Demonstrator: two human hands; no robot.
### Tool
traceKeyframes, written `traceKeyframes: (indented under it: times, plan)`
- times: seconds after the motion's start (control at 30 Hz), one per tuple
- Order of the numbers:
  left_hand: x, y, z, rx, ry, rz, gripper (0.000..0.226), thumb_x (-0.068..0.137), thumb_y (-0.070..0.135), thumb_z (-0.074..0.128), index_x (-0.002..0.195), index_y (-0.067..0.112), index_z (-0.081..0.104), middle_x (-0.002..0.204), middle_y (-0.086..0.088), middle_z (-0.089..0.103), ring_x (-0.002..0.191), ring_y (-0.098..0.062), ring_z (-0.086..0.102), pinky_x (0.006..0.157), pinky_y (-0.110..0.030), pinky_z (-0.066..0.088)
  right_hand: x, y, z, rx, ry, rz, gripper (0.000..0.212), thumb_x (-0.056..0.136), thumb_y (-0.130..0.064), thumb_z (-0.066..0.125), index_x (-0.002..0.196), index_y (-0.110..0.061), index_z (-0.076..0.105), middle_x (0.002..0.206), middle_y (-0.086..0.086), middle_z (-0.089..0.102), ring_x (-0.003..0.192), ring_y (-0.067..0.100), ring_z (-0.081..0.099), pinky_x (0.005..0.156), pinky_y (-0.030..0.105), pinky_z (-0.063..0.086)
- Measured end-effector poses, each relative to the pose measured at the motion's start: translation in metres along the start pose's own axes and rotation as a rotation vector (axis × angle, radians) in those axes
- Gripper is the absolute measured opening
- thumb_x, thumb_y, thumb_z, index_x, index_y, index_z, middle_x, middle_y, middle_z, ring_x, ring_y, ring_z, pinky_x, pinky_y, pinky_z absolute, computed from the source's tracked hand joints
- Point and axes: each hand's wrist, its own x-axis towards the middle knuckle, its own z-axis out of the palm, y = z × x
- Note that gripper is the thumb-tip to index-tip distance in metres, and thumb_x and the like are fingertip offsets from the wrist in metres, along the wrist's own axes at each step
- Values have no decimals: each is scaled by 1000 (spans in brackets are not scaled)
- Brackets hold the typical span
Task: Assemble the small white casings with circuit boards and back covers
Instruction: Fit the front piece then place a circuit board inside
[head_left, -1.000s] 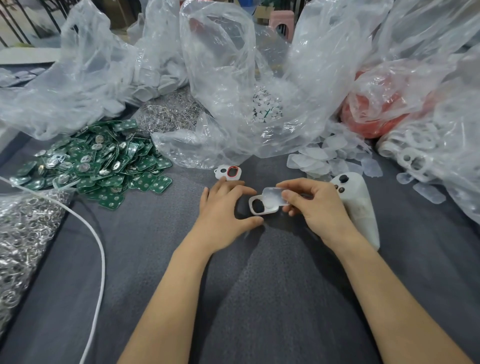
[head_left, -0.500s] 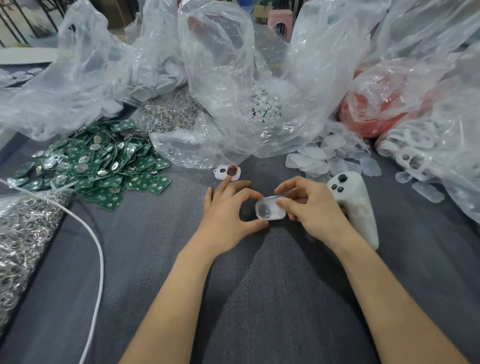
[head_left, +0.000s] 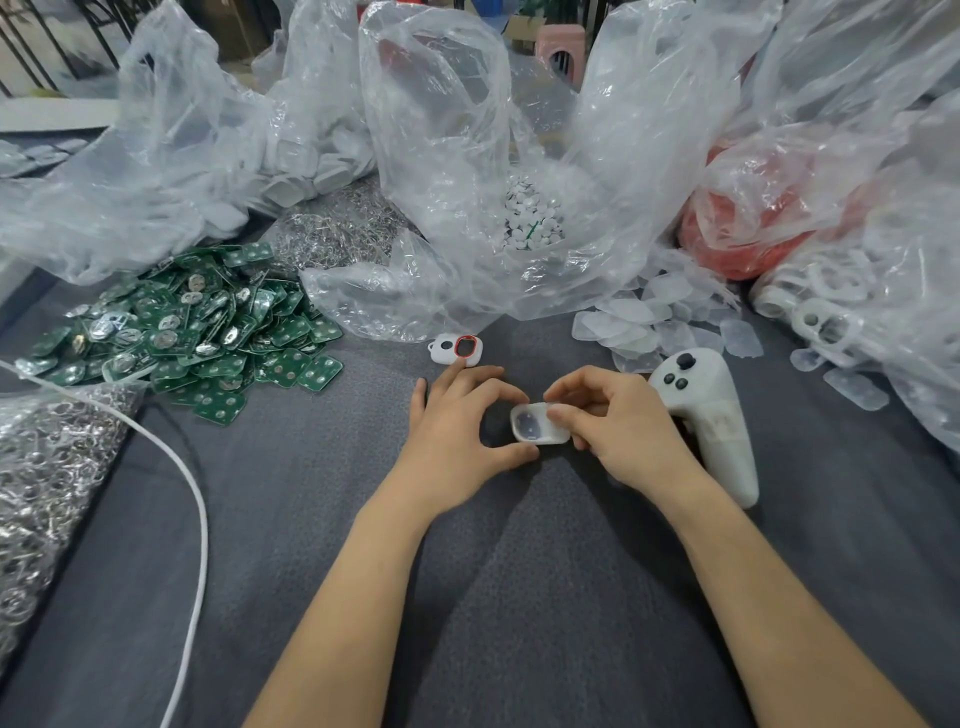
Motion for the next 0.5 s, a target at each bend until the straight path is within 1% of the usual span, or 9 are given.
traceKeyframes:
  times: [0.13,0.2,0.27,0.37,0.43,0.5]
  plan:
    - [0,0,0,1,-3,2,46,72,43,77,115,36,61,140,13,41,140,-6,17,117,-42,-2,-2,-3,2,-64,11,-22,19,84,-13,69,81,-30,64,77,-1,68,46,0,53,50,11,42]
    - [0,0,-1,-24,-4,-2,44,73,46,75,113,36,61,138,14,42,139,-4,18,117,-42,-3,-3,-4,4,-116,25,-38,18,84,-13,70,82,-30,63,78,-3,67,48,-1,53,53,11,42]
    - [0,1,-1,-47,6,-16,37,78,46,71,112,35,63,138,13,43,139,-4,19,117,-43,-3,-3,-5,5,-183,51,-72,16,83,-12,70,84,-27,65,82,-5,65,53,1,53,60,15,43]
    - [1,2,0,-42,37,-32,32,85,36,67,116,30,62,138,10,47,138,-8,26,117,-46,2,-3,-6,8,-233,78,-118,13,81,-9,70,88,-20,70,92,-2,56,59,9,53,68,25,47]
    - [1,5,0,-70,38,-14,34,85,31,68,118,27,59,132,10,52,133,-10,35,117,-47,6,-3,-6,9,-260,85,-118,17,81,-9,71,95,-20,70,98,-2,51,60,12,53,71,27,48]
    - [0,7,-1,-101,29,22,27,85,26,68,111,26,59,124,9,56,128,-10,42,116,-50,11,-4,-6,9,-262,76,-115,25,81,-8,70,102,-21,69,101,-3,51,60,11,52,71,27,49]
